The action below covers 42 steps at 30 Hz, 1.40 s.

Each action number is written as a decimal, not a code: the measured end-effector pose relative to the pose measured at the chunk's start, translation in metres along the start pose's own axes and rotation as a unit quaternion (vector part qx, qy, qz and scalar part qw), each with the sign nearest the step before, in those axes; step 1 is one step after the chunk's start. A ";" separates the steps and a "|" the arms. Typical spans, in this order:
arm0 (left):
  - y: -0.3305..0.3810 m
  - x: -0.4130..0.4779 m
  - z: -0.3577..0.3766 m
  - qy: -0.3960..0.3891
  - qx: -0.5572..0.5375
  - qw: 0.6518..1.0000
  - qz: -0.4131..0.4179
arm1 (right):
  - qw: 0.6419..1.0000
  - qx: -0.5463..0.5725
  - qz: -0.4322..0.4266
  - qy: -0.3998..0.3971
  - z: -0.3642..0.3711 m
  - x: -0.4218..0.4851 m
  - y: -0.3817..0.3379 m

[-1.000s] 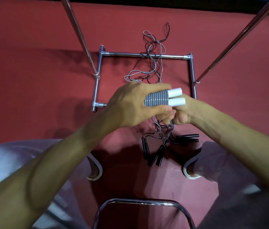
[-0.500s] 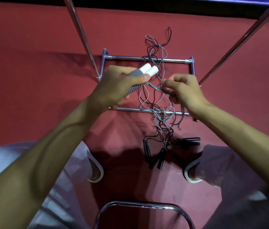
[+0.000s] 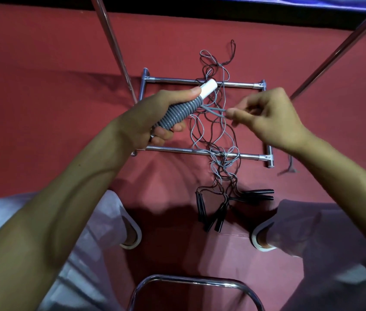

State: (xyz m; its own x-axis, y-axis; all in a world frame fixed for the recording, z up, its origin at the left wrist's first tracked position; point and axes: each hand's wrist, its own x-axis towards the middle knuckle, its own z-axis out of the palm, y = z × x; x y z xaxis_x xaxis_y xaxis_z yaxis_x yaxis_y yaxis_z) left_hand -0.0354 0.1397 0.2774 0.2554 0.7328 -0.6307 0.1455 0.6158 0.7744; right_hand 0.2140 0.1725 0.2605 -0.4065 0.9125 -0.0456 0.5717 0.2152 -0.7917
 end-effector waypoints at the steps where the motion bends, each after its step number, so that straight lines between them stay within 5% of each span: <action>1: 0.001 0.000 0.000 -0.004 -0.001 1.000 0.000 | 0.983 0.141 0.104 -0.062 -0.002 0.001 -0.005; 3: 0.002 -0.001 0.000 -0.014 -0.001 1.000 -0.002 | 0.883 0.354 0.272 -0.142 -0.008 0.004 -0.009; 5: 0.003 -0.001 0.001 -0.020 0.001 1.000 -0.003 | 0.852 0.392 0.314 -0.145 -0.009 0.006 -0.008; 9: 0.002 0.000 0.001 -0.020 -0.003 1.000 -0.005 | 0.932 0.284 0.217 -0.067 0.000 0.004 -0.009; 12: 0.002 0.000 0.000 -0.027 -0.017 0.999 -0.002 | 0.998 0.068 0.000 0.016 -0.002 -0.005 -0.011; 15: 0.002 -0.001 -0.001 -0.037 -0.026 0.999 -0.006 | 0.964 -0.207 -0.157 0.060 -0.001 -0.014 -0.011; 21: 0.004 0.000 -0.002 -0.051 -0.050 0.997 -0.017 | 0.936 -0.257 -0.216 0.109 0.000 -0.011 0.003; 26: 0.005 0.000 -0.001 -0.020 -0.030 0.999 -0.003 | 0.977 -0.179 -0.118 0.014 -0.003 -0.008 0.002; 29: 0.002 0.002 0.008 0.066 0.029 0.997 0.035 | 0.993 0.078 0.049 -0.079 0.001 -0.006 -0.005; 32: -0.004 0.006 0.018 0.116 0.072 0.986 0.093 | 0.878 0.363 0.256 -0.178 -0.003 -0.002 -0.009; 34: -0.011 0.013 0.023 0.151 0.116 0.970 0.149 | 0.802 0.450 0.323 -0.225 -0.007 0.001 -0.010; 35: -0.014 0.017 0.024 0.169 0.146 0.959 0.176 | 0.794 0.456 0.330 -0.230 -0.007 0.001 -0.009; 42: -0.026 0.025 0.021 0.224 0.334 0.899 0.172 | 0.937 0.228 0.233 -0.128 0.015 -0.003 -0.008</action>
State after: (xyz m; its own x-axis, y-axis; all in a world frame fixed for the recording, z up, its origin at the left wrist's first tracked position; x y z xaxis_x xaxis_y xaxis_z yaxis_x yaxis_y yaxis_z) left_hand -0.0123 0.1356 0.2423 0.0061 0.9820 -0.1889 0.7120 0.1284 0.6904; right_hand 0.2002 0.1626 0.2579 -0.3791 0.7453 -0.5485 0.3898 -0.4090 -0.8251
